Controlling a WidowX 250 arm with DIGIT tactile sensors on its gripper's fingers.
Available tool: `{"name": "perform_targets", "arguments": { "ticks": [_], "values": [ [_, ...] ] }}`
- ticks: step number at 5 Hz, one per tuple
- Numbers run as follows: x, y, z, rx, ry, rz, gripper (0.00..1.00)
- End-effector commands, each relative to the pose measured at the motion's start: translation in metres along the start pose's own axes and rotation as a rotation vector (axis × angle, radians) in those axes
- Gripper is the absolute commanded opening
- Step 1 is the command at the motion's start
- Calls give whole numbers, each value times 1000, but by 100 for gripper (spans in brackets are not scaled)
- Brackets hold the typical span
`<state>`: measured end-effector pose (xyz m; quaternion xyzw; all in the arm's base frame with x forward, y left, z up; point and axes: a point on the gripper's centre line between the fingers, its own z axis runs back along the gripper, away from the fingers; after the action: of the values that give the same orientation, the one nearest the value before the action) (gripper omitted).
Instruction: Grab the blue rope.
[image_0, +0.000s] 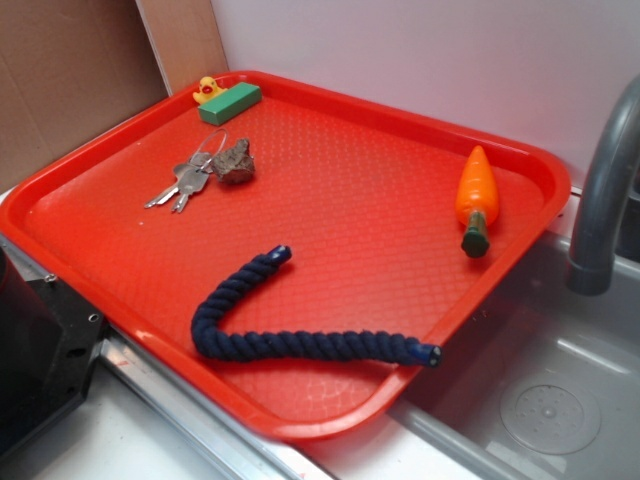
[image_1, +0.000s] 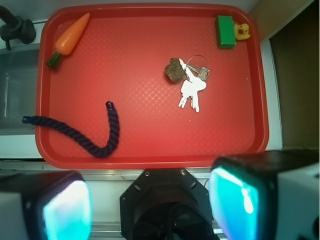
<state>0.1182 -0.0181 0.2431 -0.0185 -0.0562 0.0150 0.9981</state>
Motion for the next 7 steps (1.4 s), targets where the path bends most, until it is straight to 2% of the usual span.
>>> {"name": "perform_targets", "arguments": {
  "ticks": [1, 2, 3, 4, 7],
  "values": [
    [0, 0, 0, 0, 0, 0, 100],
    [21, -25, -54, 31, -109, -246, 100],
    [20, -53, -99, 23, -121, -470, 100],
    [15, -66, -130, -15, -85, -606, 100],
    [15, -66, -130, -15, -85, -606, 100]
  ]
}}
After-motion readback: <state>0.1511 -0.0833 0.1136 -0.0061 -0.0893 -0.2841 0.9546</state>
